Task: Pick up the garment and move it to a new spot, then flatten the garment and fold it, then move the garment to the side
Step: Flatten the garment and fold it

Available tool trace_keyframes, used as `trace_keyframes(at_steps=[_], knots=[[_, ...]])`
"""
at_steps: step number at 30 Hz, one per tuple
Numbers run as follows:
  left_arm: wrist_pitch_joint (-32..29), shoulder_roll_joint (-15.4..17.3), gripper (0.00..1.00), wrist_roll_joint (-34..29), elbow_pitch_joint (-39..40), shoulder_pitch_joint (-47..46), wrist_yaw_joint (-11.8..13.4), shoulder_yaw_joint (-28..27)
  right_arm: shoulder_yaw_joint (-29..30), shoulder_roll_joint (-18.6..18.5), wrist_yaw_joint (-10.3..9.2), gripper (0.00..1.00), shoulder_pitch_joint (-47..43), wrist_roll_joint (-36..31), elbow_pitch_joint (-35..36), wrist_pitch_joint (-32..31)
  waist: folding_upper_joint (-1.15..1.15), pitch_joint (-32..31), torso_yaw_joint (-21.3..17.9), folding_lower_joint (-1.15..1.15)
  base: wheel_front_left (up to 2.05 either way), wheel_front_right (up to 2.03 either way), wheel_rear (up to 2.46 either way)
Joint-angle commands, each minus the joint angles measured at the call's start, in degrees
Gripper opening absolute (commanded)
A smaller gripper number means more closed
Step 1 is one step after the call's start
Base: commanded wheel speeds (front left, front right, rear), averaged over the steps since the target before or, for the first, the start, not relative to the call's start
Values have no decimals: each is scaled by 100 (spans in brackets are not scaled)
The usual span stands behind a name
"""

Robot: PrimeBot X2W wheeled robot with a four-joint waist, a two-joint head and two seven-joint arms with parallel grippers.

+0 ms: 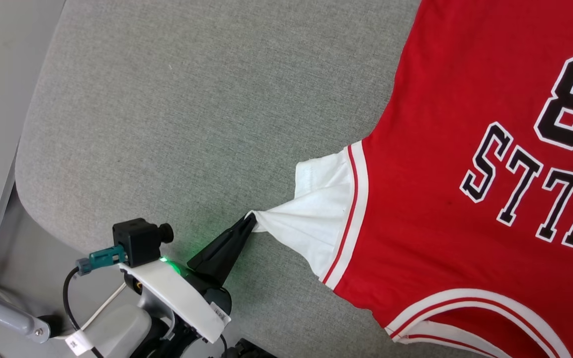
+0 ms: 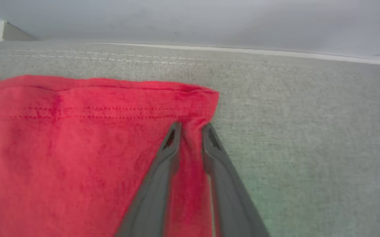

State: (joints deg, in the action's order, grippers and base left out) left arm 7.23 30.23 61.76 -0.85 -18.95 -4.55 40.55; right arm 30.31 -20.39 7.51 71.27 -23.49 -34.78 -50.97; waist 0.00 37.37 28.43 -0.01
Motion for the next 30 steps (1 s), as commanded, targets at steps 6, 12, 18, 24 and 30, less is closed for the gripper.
trace_keyframes(at_steps=[6, 12, 18, 24, 30], knots=[[0, 19, 0, 29, -62, -147, -15, -41, -392, -10, -6, 0, -42, 279, -107, -215, 0, 92, -174, 1, 0, 0, 0], [31, -29, 0, 54, -166, -173, -46, -44, -713, -121, -6, 0, -19, 614, -80, -178, 0, -42, -301, 1, 0, 0, 0], [126, -37, 0, 93, -286, -245, -69, -117, -898, -214, -6, 0, 5, 1132, 6, -286, 0, -206, -496, 1, 0, 0, 0], [244, -47, 0, 162, -347, -222, -84, -211, -1361, -319, -6, 0, -287, 1617, 24, -502, 0, -411, -725, 1, 0, 0, 0], [380, 74, 0, 244, -314, -157, -25, -431, -1600, -438, -6, 0, -711, 2563, 177, -617, 0, -611, -943, 1, 0, 0, 0]])
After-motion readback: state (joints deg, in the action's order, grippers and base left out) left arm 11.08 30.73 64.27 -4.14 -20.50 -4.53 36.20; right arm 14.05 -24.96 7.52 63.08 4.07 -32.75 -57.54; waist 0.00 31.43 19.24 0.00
